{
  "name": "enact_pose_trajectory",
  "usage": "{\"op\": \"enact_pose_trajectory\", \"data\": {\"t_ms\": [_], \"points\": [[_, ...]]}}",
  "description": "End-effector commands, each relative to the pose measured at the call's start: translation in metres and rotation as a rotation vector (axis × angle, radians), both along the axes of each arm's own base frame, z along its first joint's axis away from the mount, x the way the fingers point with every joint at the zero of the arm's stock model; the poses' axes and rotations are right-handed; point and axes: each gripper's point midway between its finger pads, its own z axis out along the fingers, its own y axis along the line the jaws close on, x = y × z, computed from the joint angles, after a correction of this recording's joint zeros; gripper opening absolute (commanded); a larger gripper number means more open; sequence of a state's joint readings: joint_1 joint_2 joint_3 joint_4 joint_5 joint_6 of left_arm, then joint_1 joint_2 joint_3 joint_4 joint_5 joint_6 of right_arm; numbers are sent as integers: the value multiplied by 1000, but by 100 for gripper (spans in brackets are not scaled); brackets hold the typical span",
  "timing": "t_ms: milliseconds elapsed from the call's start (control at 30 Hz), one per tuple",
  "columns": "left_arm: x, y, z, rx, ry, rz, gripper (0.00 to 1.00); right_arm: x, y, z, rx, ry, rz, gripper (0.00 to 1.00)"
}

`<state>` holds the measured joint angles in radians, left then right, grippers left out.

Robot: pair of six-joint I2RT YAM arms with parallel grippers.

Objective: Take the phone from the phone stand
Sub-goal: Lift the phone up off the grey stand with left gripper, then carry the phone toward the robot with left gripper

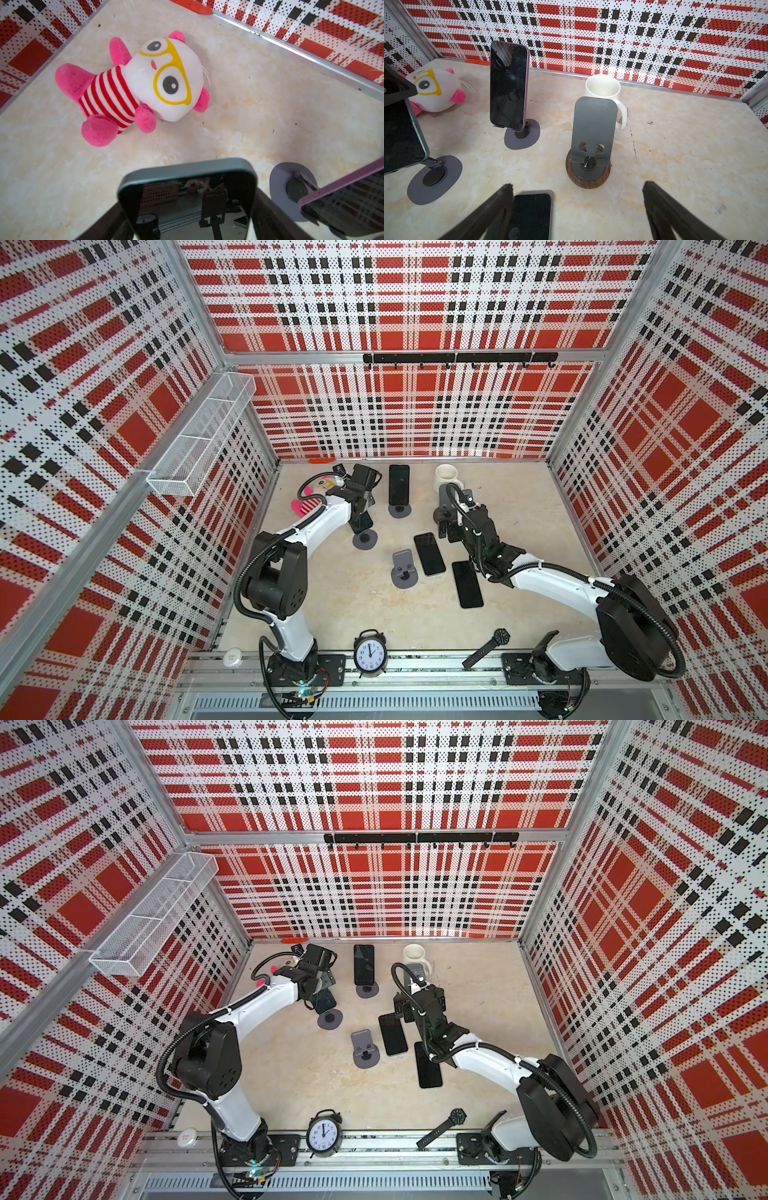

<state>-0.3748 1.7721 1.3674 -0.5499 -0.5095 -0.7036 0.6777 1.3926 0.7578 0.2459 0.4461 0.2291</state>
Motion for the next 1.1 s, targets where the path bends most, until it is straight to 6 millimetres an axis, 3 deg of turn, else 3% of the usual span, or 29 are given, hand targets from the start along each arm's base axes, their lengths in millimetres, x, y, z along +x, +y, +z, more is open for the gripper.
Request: {"op": "enact_pose_trajectory", "data": {"t_ms": [0,267,1067], "points": [[-4,0,7,6,-20,15,81,2,-2,-5,2,-2,-13,100],[-5,0,7,11,-15,22,75,2,-2,-4,7,-3,-13,100],[-17,-2,68,5,-128,-16,73,4,-6,-6,-8,-3,-37,100]]}}
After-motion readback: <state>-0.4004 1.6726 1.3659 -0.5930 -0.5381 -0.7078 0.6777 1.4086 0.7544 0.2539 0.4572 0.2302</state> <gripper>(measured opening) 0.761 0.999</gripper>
